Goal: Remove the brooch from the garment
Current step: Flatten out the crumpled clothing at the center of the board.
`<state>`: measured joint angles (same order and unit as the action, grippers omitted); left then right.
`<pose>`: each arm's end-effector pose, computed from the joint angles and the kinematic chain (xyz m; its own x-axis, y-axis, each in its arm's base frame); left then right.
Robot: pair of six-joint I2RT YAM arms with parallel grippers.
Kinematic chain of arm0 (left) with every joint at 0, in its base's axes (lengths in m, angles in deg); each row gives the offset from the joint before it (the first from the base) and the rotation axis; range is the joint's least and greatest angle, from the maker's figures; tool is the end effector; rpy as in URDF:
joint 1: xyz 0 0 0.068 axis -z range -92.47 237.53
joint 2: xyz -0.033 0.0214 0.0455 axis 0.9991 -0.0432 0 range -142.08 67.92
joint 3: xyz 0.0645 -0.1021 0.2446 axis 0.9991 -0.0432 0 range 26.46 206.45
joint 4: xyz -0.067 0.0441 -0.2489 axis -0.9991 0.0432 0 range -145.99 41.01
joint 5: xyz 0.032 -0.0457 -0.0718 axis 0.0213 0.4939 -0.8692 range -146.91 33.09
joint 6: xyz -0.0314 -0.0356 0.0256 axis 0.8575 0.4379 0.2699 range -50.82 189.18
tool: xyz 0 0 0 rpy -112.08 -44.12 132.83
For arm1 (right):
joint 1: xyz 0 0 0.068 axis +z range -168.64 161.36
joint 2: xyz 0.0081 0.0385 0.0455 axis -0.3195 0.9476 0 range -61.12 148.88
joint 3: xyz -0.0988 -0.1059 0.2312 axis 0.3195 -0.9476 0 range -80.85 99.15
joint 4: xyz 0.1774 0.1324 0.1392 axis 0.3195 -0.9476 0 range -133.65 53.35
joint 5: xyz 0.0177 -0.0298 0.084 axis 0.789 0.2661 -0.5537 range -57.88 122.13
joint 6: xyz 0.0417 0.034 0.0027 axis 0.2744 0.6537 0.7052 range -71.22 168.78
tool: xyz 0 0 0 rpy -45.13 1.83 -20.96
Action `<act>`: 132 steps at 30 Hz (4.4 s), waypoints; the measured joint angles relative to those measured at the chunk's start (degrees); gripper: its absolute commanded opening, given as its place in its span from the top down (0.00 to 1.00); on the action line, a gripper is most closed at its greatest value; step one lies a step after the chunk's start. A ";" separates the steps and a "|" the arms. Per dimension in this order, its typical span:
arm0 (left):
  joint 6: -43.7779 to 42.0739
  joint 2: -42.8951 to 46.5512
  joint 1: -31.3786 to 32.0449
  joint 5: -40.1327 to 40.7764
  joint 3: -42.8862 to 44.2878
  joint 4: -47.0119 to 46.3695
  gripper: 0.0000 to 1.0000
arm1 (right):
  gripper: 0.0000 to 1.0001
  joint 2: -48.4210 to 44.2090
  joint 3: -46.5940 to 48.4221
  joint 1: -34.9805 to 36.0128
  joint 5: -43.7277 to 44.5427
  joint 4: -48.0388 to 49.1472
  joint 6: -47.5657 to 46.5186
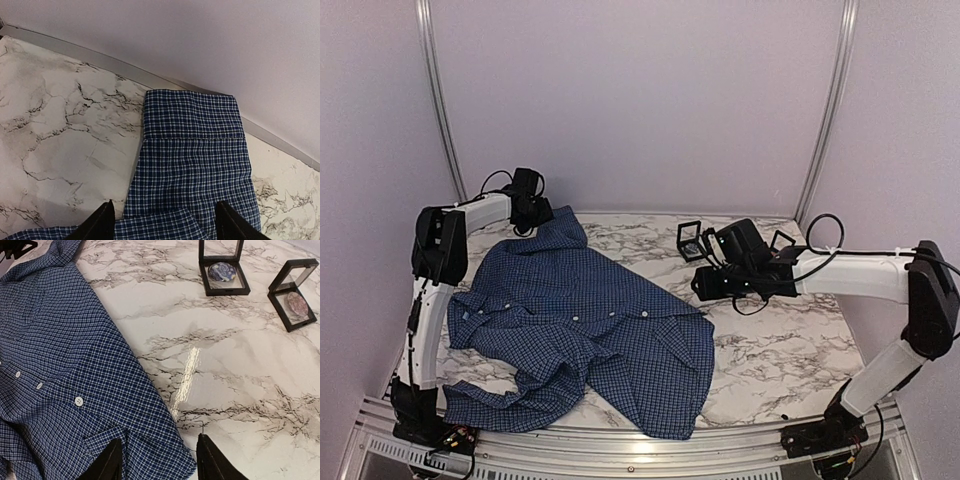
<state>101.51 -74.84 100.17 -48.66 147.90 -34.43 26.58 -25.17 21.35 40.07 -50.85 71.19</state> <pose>0.5478 -0.1177 0.1658 -0.6219 -0.4030 -0.6714 -0.2587 0.9150 -0.3096 0.2519 0.2048 0.2194 -0.7263 -0.1161 -0.6775 -0.3097 0.9352 0.1717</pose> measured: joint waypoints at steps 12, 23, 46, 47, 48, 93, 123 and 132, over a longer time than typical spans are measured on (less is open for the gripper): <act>1.92 -6.56 5.05 3.06 5.92 4.50 0.43 | 0.51 -0.02 0.00 0.00 -0.94 -0.02 -0.02; 1.62 -6.80 5.70 2.43 6.25 3.13 0.98 | 0.51 0.09 0.00 0.02 -1.64 0.02 -0.07; -6.12 6.10 7.65 -22.69 -7.48 -15.58 0.44 | 0.50 3.50 1.11 0.04 -2.51 0.81 -0.07; -6.75 6.69 7.74 -22.58 -8.85 -15.17 0.40 | 0.49 3.93 1.53 0.15 -2.60 0.81 -0.11; -6.71 7.69 7.82 -22.27 -11.02 -14.99 0.37 | 0.48 4.20 1.84 0.35 -2.73 0.83 -0.22; 16.83 63.63 -7.08 -8.59 -93.24 -21.51 0.49 | 0.60 10.97 -7.13 3.54 -8.57 9.42 4.57; 4.59 42.58 -18.01 -14.82 -65.61 -18.08 0.32 | 0.39 16.22 16.39 11.34 -6.23 -0.46 -6.27; -0.24 58.95 -18.01 -15.78 -64.92 -12.17 0.32 | 0.33 23.98 31.54 30.82 -9.70 -1.22 -11.98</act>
<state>101.27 -15.89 82.16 -64.44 82.99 -46.61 50.55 6.37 52.17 30.37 -52.07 59.21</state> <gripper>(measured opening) 0.680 0.650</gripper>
